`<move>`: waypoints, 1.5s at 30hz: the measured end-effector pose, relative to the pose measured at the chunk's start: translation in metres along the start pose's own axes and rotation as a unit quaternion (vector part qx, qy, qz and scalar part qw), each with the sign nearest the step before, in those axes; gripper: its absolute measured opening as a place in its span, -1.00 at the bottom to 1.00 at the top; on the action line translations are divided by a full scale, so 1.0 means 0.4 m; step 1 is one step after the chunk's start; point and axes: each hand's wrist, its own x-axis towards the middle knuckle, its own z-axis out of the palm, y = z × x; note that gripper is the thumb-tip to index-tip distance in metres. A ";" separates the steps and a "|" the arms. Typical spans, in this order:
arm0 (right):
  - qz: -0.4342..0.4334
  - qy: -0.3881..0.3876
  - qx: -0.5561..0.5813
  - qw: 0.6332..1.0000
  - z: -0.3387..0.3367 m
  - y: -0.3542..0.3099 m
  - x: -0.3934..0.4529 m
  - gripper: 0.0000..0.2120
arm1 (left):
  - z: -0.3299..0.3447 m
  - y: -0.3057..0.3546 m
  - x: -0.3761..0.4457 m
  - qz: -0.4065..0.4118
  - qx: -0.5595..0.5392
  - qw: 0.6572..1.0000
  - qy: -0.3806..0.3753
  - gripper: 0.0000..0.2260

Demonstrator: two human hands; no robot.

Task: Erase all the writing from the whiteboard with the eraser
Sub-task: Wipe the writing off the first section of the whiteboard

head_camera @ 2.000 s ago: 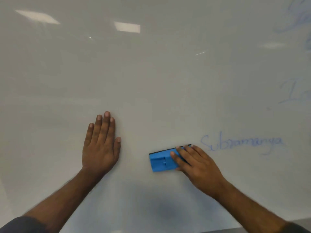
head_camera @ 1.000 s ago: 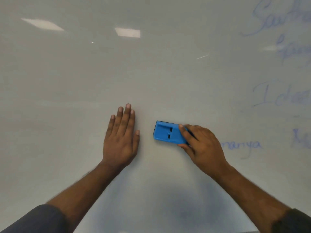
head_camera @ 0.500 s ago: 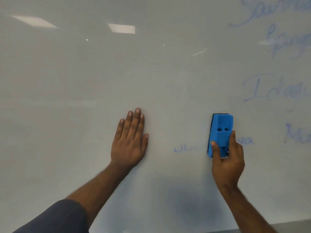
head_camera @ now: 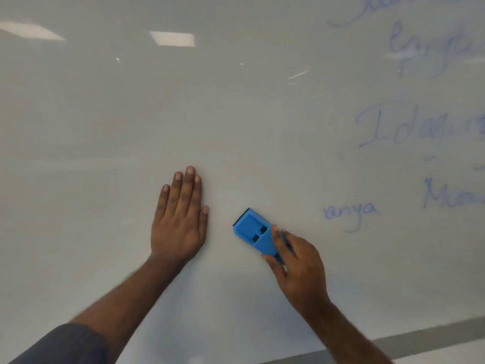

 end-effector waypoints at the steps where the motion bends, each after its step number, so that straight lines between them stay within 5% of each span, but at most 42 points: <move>1: 0.034 0.017 -0.001 0.999 -0.024 0.033 0.004 -0.47 | 0.001 0.002 0.000 -0.001 0.001 1.000 0.002 -0.47; 5: 0.186 0.106 0.024 0.977 -0.098 0.124 0.050 -0.40 | 0.003 0.007 -0.002 -0.006 -0.003 1.000 0.001 -0.46; 9: 0.245 0.167 0.059 0.953 -0.079 0.091 0.073 -0.38 | 0.006 0.013 0.000 -0.020 0.004 1.000 0.003 -0.46; 13: 0.187 0.138 0.072 0.970 -0.017 -0.009 0.066 -0.40 | 0.007 0.019 0.000 -0.026 0.007 1.000 -0.004 -0.45; 19: -0.013 0.011 -0.013 1.000 -0.010 0.019 0.022 -0.43 | -0.004 0.034 0.003 -0.046 -0.014 0.999 -0.006 -0.43; 23: 0.098 0.058 -0.010 0.993 -0.055 0.085 0.045 -0.40 | -0.003 0.114 0.043 0.009 -0.059 0.998 0.012 -0.43; 26: 0.243 0.141 0.008 0.960 -0.079 0.130 0.058 -0.35 | 0.022 0.161 0.066 -0.002 -0.035 0.999 0.001 -0.42; 30: 0.440 0.267 0.066 0.855 -0.074 0.188 0.035 -0.24 | 0.041 0.168 0.064 -0.014 -0.003 1.000 -0.013 -0.42; 33: 0.561 0.289 0.082 0.772 -0.055 0.205 0.006 -0.33 | 0.041 0.168 0.065 -0.011 -0.003 1.000 -0.011 -0.42; 36: 0.607 0.292 0.086 0.734 -0.050 0.208 0.019 -0.38 | 0.043 0.169 0.067 -0.016 -0.002 1.000 -0.013 -0.41; 39: 0.562 0.294 0.058 0.771 -0.061 0.173 0.082 -0.29 | 0.043 0.170 0.066 -0.019 -0.005 1.000 -0.018 -0.41; 42: 0.426 0.262 0.032 0.865 -0.054 0.105 0.132 -0.29 | 0.045 0.172 0.066 -0.020 -0.006 1.000 -0.020 -0.41; 45: 0.283 0.147 -0.003 0.948 -0.039 0.045 0.115 -0.31 | 0.045 0.170 0.065 -0.021 -0.010 0.999 -0.022 -0.41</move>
